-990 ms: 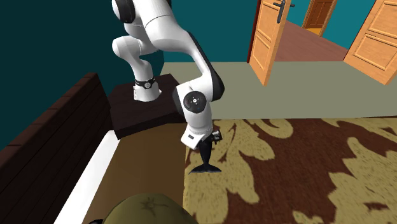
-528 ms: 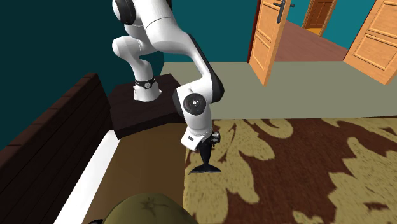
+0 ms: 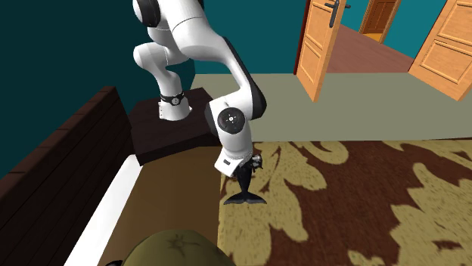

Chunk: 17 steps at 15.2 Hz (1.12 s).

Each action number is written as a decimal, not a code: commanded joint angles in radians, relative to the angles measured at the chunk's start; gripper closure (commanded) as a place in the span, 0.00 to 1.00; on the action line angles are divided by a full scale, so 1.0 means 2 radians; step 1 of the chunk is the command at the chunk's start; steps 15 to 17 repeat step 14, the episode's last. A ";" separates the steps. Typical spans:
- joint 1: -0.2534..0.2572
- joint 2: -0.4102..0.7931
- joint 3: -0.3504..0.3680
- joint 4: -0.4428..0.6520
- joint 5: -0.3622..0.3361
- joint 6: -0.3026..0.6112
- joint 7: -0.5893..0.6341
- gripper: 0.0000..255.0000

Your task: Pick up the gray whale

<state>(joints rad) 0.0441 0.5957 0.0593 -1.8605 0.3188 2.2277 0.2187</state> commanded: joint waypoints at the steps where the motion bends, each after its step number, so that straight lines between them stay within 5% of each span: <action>1: 0.000 -0.009 0.000 0.000 -0.001 -0.009 0.003 1.00; 17: 0.000 -0.062 -0.003 0.001 -0.008 -0.061 0.019 1.00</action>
